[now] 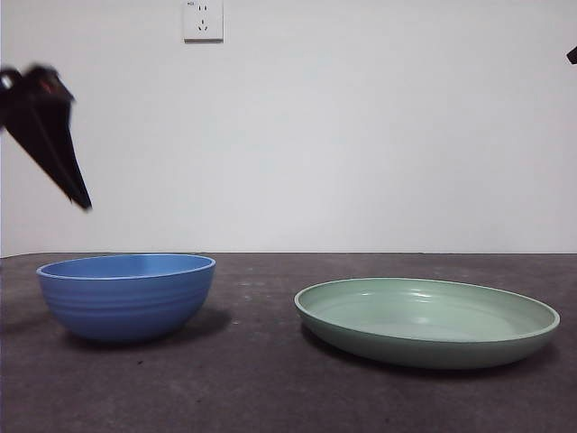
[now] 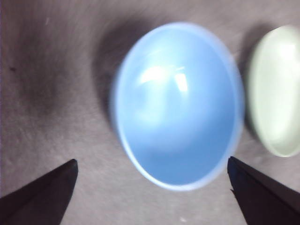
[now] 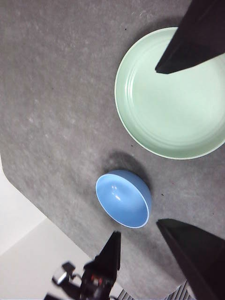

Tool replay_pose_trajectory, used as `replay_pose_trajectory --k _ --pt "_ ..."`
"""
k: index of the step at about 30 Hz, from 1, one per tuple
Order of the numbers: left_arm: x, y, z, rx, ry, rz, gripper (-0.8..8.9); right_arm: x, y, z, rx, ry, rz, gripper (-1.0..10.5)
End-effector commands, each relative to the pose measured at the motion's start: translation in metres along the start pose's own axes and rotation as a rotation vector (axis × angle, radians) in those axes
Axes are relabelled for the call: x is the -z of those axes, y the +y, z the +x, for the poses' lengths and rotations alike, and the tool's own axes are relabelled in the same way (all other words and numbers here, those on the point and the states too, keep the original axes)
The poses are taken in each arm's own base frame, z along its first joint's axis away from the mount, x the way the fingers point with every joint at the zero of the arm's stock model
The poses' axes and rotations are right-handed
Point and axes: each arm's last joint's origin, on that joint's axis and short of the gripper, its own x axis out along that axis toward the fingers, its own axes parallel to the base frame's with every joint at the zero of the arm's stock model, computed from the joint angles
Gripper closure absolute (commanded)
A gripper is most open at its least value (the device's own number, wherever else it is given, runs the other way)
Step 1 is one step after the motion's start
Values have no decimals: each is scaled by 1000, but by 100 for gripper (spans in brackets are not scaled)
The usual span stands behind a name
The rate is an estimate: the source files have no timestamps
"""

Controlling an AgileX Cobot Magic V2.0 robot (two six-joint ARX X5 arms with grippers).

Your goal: Pick up the blue bowl, put it on the green plate, put it on desk

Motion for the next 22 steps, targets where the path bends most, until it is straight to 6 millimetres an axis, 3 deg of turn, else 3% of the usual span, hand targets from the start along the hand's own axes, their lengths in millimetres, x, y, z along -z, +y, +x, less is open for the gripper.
replay_pose_trajectory --k 1,12,18,22 --pt "-15 0 12 -42 18 43 317 -5 3 -2 -7 -16 -1 450" --pt "-42 4 47 -133 92 57 328 -5 3 -2 -7 -16 -1 450" --pt "-44 5 49 -135 90 57 517 -5 3 -2 -7 -16 0 450" --pt "-43 5 49 -136 97 55 565 -5 3 -2 -7 -16 0 450"
